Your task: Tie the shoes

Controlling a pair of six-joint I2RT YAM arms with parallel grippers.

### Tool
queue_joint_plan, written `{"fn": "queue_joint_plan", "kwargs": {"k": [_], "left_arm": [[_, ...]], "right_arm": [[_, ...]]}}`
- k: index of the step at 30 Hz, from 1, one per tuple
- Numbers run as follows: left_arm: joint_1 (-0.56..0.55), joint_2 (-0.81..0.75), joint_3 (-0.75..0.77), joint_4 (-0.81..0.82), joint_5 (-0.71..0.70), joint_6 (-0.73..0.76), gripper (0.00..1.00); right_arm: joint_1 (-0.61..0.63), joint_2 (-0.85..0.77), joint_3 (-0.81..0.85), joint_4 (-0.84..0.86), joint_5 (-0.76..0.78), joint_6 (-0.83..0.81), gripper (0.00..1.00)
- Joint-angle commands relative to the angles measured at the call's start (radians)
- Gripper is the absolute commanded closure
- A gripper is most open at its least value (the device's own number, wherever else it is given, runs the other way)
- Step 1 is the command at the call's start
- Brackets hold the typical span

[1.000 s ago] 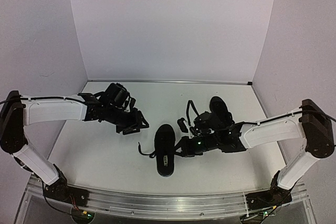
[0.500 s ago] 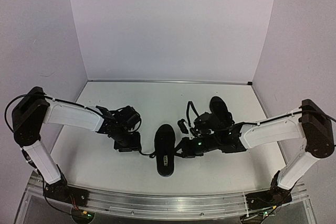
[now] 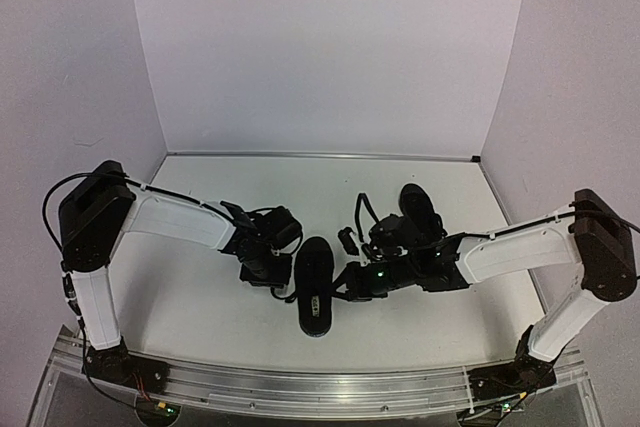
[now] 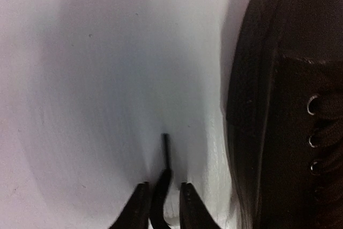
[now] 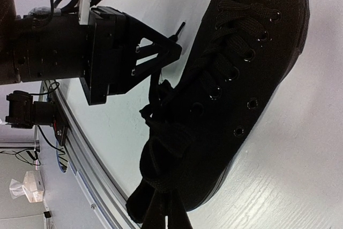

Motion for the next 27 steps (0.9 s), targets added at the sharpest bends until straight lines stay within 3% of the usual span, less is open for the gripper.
{"fn": "queue_joint_plan", "kwargs": {"k": [1, 6, 11, 17, 21, 27], "left_arm": [[0.0, 0.035, 0.004, -0.081, -0.015, 0.015, 0.98], [0.043, -0.079, -0.019, -0.084, -0.084, 0.017, 1.0], [0.168, -0.198, -0.019, -0.051, -0.08, 0.046, 1.0], [0.243, -0.251, 0.032, -0.071, -0.106, 0.099, 1.0], [0.26, -0.269, 0.035, -0.069, -0.105, 0.108, 1.0], [0.275, -0.317, 0.014, -0.045, -0.118, 0.117, 1.0]], "right_arm": [[0.006, -0.021, -0.021, 0.005, 0.002, 0.0, 1.0], [0.006, -0.052, -0.055, 0.002, 0.006, 0.01, 1.0], [0.006, -0.07, -0.08, -0.001, 0.001, 0.013, 1.0], [0.005, -0.11, -0.09, -0.039, 0.015, 0.009, 1.0], [0.005, -0.205, -0.137, -0.09, 0.098, 0.057, 1.0], [0.003, -0.505, -0.247, -0.245, 0.349, 0.245, 1.0]]}}
